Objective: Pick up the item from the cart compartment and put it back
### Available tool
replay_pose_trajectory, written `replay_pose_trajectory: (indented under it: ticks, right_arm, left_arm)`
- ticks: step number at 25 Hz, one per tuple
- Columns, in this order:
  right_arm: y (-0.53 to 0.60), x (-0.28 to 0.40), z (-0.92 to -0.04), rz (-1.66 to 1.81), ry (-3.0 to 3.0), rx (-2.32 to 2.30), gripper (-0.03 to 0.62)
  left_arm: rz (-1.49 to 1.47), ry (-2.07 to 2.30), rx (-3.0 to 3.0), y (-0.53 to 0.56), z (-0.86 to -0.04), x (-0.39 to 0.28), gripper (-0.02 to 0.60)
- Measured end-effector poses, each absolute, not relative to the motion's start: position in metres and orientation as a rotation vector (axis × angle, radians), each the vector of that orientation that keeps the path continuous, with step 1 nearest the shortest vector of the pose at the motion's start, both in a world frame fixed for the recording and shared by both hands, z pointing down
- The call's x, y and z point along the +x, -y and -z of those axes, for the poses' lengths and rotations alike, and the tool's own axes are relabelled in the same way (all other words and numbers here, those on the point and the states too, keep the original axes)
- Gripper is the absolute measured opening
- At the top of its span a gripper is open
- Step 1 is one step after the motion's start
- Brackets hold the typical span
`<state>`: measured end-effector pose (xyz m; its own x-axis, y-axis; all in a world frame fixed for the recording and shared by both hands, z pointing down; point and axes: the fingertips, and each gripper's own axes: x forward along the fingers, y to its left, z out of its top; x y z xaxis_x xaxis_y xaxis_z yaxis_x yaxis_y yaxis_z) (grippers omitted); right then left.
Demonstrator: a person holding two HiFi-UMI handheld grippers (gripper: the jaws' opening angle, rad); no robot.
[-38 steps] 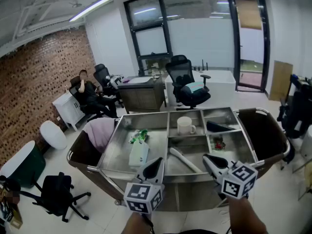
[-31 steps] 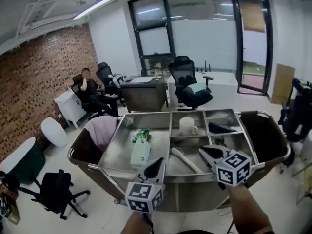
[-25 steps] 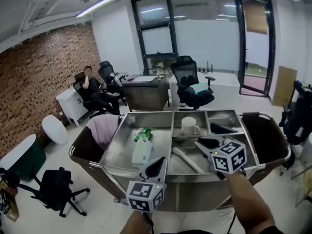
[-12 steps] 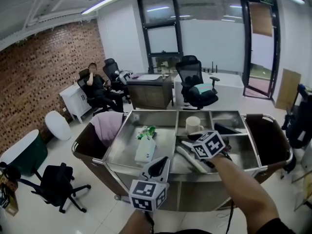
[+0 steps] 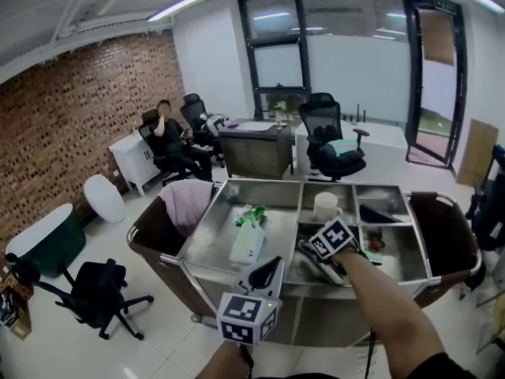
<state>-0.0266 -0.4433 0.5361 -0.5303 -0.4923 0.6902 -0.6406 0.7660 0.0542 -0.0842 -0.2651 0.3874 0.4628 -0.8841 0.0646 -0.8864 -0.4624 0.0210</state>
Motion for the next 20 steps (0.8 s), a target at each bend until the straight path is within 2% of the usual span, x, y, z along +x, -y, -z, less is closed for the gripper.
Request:
replay_pose_trajectory:
  ticks: [2, 10, 13, 16, 18, 20]
  right_arm:
    - [0.446, -0.023, -0.550, -0.292, 2.196, 0.831, 0.266]
    - [0.441, -0.030, -0.580, -0.360, 2.165, 0.745, 0.275]
    - [0.442, -0.029, -0.581, -0.388, 2.166, 0.757, 0.261]
    - [0.441, -0.030, -0.581, -0.395, 2.166, 0.757, 0.231]
    - [0.441, -0.027, -0.580, -0.411, 2.165, 0.769, 0.188]
    - [0.442, -0.025, -0.580, -0.428, 2.164, 0.783, 0.183]
  left_arm:
    - [-0.073, 1.601, 2.640, 0.264, -0.388, -0.086, 0.000]
    - [-0.073, 1.610, 2.623, 0.265, -0.392, -0.091, 0.000]
    - [-0.069, 1.611, 2.617, 0.266, -0.394, -0.091, 0.000]
    - [-0.065, 1.607, 2.616, 0.266, -0.395, -0.091, 0.000]
    - [-0.067, 1.602, 2.620, 0.265, -0.395, -0.089, 0.000]
    - [-0.065, 1.602, 2.623, 0.265, -0.394, -0.088, 0.000]
